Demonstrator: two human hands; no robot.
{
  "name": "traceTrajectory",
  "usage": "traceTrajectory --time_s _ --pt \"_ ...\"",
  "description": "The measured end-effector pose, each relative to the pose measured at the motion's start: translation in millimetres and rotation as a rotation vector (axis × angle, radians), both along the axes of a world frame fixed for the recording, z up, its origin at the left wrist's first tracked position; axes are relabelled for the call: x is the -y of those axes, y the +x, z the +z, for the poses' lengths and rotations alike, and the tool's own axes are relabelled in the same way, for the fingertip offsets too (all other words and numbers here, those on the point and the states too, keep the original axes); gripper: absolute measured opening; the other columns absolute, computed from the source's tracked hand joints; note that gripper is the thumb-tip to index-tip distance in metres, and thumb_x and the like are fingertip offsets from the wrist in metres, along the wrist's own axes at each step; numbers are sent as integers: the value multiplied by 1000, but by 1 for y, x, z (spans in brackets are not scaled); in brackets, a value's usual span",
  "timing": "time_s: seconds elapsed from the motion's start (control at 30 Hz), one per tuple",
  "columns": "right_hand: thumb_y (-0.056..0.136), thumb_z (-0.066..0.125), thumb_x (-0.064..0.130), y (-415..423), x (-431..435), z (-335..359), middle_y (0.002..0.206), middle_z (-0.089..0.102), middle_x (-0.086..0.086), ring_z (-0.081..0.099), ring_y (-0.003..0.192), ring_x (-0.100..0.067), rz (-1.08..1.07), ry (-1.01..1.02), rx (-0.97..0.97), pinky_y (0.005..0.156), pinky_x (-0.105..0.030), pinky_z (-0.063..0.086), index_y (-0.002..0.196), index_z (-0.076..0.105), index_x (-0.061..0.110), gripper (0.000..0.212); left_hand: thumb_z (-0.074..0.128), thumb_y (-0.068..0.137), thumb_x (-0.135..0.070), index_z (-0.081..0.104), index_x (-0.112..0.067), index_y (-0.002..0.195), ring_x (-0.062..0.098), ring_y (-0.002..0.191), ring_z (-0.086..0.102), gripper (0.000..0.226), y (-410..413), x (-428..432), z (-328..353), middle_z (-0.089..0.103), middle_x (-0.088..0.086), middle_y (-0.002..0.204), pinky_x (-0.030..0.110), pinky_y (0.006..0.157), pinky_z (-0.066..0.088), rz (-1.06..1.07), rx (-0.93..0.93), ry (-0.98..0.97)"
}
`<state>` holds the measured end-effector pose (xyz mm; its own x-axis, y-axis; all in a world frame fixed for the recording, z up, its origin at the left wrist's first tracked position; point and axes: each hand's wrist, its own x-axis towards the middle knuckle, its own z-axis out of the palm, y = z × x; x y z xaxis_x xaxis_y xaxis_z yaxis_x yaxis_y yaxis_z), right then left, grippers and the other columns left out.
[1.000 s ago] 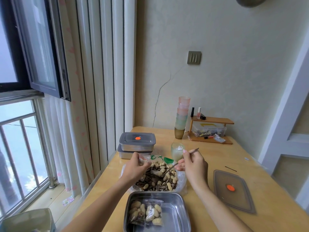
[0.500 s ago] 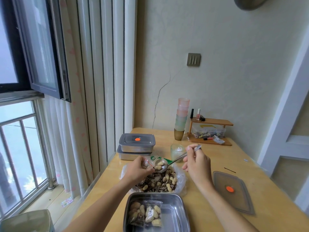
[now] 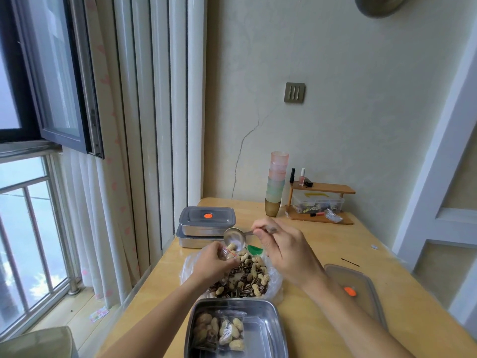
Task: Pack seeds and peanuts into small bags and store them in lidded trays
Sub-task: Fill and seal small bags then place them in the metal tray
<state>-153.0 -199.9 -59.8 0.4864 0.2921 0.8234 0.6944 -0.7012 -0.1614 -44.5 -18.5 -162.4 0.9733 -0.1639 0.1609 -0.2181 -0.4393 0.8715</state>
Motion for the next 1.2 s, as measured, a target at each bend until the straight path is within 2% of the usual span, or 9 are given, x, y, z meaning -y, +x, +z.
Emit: traceTrajectory --time_s 0.1,0.23,0.43,0.67,0.77,0.87,1.0,1.1,1.2 --pt "111 43 35 1 0 -1 82 55 14 55 63 -9 4 18 52 59 -15 44 101 65 11 33 87 81 -27 58 -8 105 15 72 62 42 0 -3 -2 69 13 94 36 64 60 -15 -38 -45" --pt "109 48 24 8 9 -4 65 62 7 64 54 -9 -129 309 5 50 -15 49 100 65 10 24 85 84 -26 56 -6 107 10 70 59 43 -3 -10 -1 65 10 92 19 56 52 -33 -48 -97" --pt "111 44 30 27 31 -28 63 69 -4 69 53 -19 -372 912 -400 57 -32 55 93 63 12 32 82 88 -21 58 -8 115 16 69 65 39 -10 -24 1 68 11 86 30 65 57 -111 -124 -314" --pt "111 44 29 54 45 -88 74 69 -19 67 56 -25 -373 1185 -943 54 -32 52 103 61 -4 39 78 91 -23 60 -13 115 25 95 73 31 -10 -30 -3 71 16 109 33 82 62 -154 -121 -338" --pt "108 52 34 58 45 -98 66 72 -16 62 45 -22 -492 1058 -1026 42 -27 43 95 68 -7 46 77 92 -26 59 -14 113 29 92 71 31 -8 -25 -4 70 19 104 34 83 60 -164 -98 -285" --pt "105 55 45 57 47 -92 53 67 -3 50 34 -15 -652 797 -1074 36 -18 31 78 74 -2 57 76 93 -29 54 -10 112 17 78 65 35 -3 -19 -4 66 14 90 33 74 59 -146 -74 -276" --pt "104 48 56 54 41 -71 49 57 4 40 34 -11 -570 515 -1293 40 -17 26 73 73 5 64 77 91 -34 50 -9 108 13 73 63 40 6 -14 -7 63 14 84 40 74 60 -118 -36 -271" --pt "105 52 49 59 29 -65 53 61 2 42 37 -12 -380 362 -1227 47 -21 39 77 73 7 55 80 87 -37 51 -14 99 10 75 66 39 13 -10 -11 65 -3 80 43 79 59 -79 10 -249" --pt "103 59 39 66 11 -64 77 73 2 56 48 -11 -185 340 -999 53 -24 47 97 71 23 20 84 82 -40 50 -17 97 14 79 67 43 19 -5 -16 71 -2 85 46 79 58 -70 47 -241"
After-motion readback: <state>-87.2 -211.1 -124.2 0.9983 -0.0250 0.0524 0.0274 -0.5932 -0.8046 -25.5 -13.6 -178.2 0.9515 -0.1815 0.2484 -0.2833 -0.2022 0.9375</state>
